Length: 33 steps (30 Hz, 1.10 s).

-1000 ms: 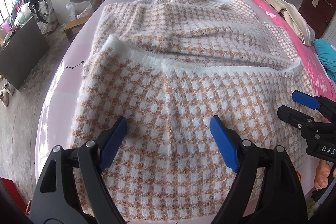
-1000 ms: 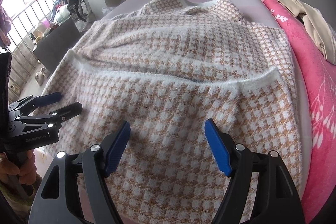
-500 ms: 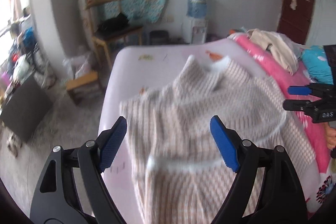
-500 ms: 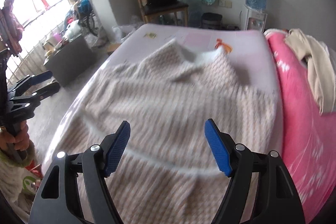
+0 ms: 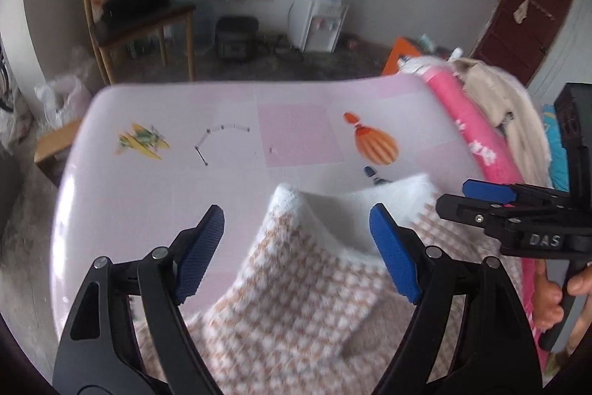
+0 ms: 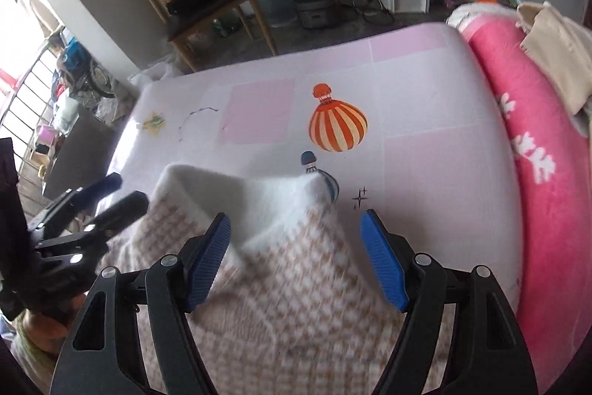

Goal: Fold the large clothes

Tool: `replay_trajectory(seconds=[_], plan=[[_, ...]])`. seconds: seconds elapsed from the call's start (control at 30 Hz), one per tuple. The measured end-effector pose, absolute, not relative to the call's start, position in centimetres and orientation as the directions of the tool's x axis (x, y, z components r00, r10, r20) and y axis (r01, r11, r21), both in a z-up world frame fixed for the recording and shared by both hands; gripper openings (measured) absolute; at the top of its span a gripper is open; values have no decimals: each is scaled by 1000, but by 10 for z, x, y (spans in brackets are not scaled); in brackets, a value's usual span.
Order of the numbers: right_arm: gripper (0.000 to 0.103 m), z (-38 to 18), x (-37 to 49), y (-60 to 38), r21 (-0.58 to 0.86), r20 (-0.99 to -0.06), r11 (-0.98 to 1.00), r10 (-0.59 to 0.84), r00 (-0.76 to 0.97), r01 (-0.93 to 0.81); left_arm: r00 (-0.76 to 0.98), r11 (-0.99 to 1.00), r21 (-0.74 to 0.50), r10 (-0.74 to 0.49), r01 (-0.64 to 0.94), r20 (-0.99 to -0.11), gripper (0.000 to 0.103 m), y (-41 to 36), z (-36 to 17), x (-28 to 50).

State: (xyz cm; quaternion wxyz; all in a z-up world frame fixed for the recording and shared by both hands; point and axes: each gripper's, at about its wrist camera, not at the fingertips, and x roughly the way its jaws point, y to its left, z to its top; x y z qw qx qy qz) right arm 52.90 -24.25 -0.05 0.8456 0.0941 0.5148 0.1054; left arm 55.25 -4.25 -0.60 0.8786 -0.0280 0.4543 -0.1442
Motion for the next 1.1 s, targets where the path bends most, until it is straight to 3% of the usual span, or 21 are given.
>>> replay_trajectory(seconds=[0.1,0.17,0.2,0.23,0.37,0.7,0.83,0.9,0.97,1.1], plan=[[63,-20,545,-242,277,-869,958,281,408,-70,507,958,-206,-281,200,-814,64,-45,-28,571],[49,-29,549,-240,260,-881,963,267,390,-70,483,958,-217,-283,189,-828,52,-47,-39,578],[43,-33,550,-240,260,-886,963,266,381,-70,470,959,-222,-281,177,-837,41,-47,-44,580],[29,-35,550,-240,265,-886,962,271,377,-71,462,956,-236,-291,173,-838,29,-46,-46,581],[14,-25,538,-239,279,-866,954,299,400,-109,477,942,-274,-334,192,-813,15,-41,-35,569],[13,37,440,-233,210,-804,933,335,492,-293,532,886,-260,-442,385,-722,11,-27,44,468],[16,38,388,-229,107,-811,921,299,503,-374,512,862,-229,-461,452,-725,11,-21,46,418],[22,40,365,-229,72,-811,903,300,502,-423,510,858,-190,-447,478,-735,11,-19,40,395],[30,53,350,-236,109,-776,883,363,516,-457,506,854,-165,-436,493,-744,12,-17,34,382],[33,90,352,-249,300,-647,835,534,544,-462,494,853,-134,-412,504,-766,13,-17,18,367]])
